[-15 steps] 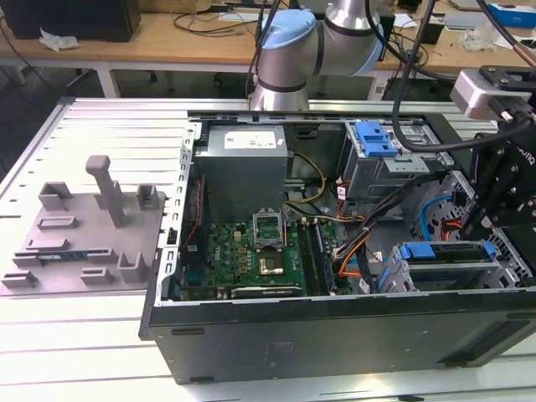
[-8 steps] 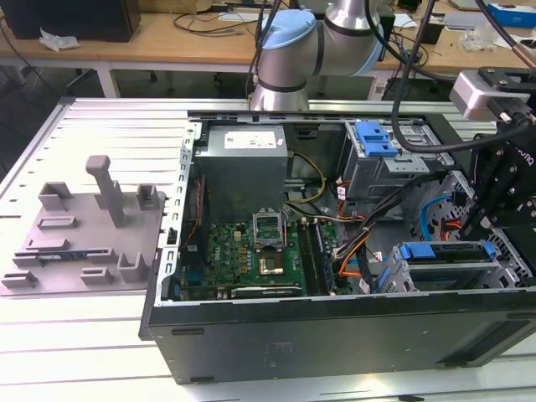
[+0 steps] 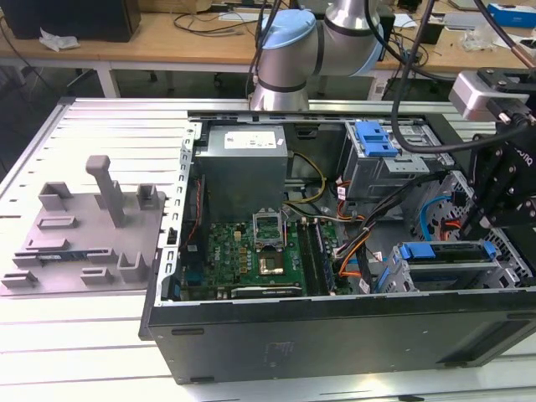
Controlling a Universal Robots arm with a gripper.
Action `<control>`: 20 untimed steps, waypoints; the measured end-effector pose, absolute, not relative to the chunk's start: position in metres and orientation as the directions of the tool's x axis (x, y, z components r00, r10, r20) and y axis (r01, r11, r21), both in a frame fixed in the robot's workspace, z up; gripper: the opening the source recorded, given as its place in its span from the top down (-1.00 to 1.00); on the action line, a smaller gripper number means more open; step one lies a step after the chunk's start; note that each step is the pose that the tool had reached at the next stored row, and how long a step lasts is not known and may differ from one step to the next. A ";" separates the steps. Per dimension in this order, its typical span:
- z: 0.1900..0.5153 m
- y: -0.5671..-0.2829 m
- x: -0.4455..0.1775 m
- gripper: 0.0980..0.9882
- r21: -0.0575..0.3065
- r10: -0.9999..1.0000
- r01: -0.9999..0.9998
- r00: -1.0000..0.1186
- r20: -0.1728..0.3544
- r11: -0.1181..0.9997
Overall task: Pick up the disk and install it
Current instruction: 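Insert the disk into the insertion slot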
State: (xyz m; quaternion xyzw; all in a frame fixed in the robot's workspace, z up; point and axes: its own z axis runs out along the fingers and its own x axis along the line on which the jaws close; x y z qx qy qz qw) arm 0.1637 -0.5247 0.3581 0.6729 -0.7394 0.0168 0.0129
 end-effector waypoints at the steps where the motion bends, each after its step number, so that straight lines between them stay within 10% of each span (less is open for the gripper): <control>1: 0.358 -0.525 0.164 0.85 -0.007 -0.995 -0.996 -0.091 0.042 0.091; 20: 0.356 -0.525 0.164 0.85 -0.007 -0.997 -0.998 -0.069 0.042 0.068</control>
